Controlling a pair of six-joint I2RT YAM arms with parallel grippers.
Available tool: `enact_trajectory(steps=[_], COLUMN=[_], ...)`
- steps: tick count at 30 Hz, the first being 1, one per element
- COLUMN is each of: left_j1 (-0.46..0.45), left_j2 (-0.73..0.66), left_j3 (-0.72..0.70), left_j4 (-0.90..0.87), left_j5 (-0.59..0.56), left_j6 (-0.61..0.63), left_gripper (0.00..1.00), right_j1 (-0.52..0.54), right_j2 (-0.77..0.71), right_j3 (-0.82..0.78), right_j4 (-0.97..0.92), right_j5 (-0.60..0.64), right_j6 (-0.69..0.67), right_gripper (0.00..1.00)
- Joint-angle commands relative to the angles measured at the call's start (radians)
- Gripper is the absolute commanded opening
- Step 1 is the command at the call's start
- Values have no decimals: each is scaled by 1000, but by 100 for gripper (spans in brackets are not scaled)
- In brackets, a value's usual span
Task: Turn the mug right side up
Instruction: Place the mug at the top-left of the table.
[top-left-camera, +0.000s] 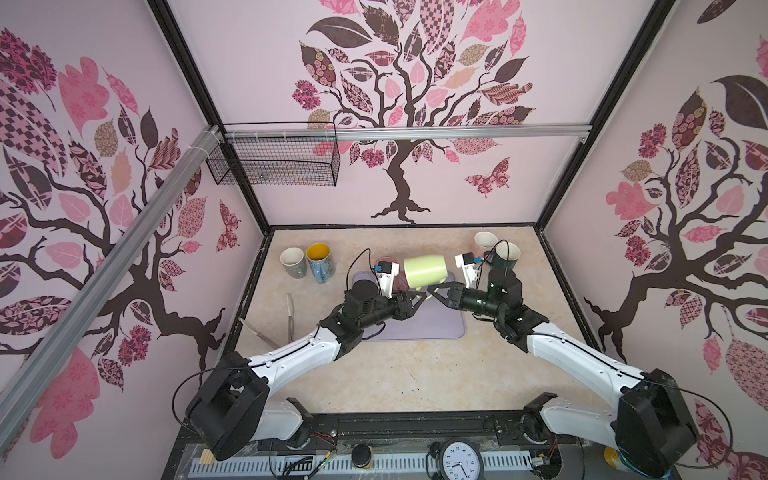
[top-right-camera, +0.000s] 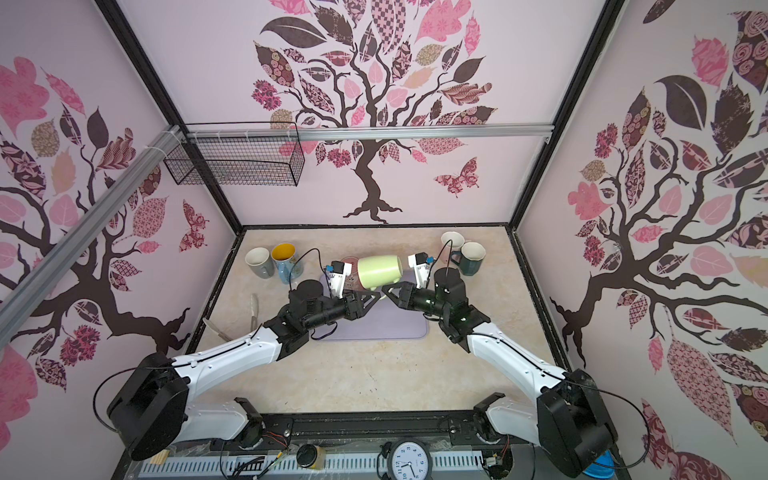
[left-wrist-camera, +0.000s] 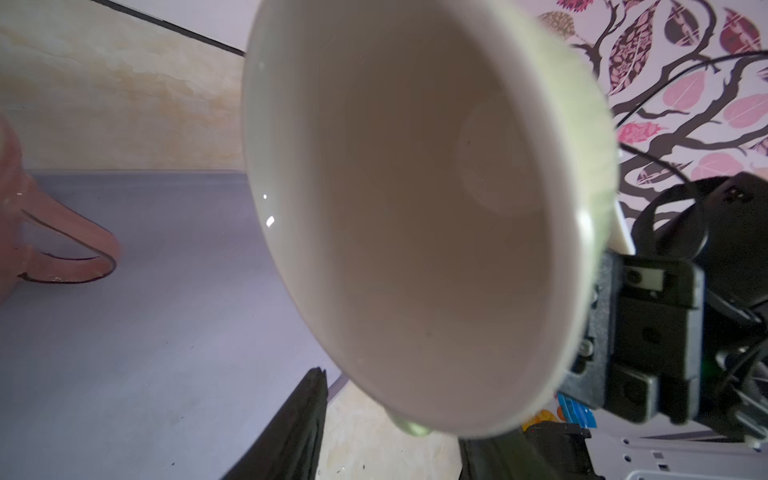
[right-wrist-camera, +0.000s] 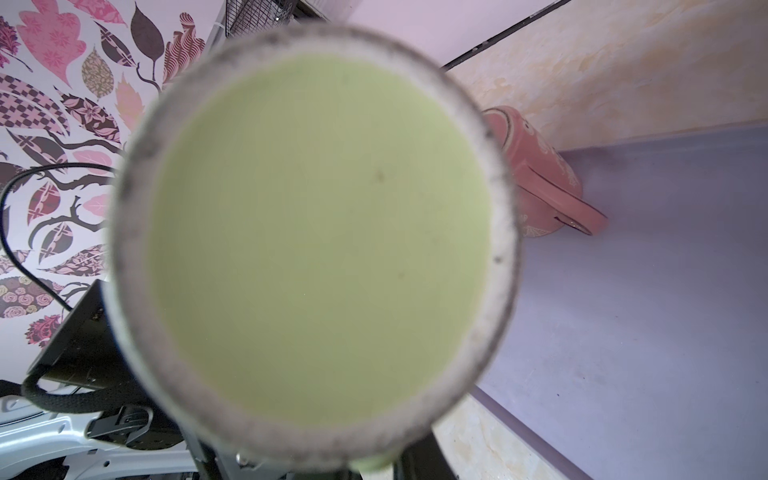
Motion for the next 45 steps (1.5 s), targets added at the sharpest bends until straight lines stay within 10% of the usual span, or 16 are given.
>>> enact_trajectory(steps=[1,45], left_j1=[-4,-4], left_j2=[18,25], left_j3=[45,91], left_j4=[44,103], left_j5=[23,53], left_j6=[-7,-25], left_gripper=[50,27], right_j1=[-7,8], right_j2=[-22,39], right_j3=[12,-11], right_j4=[135,229], right_j5=[-25,-47], right_j6=[10,43], right_gripper=[0,0])
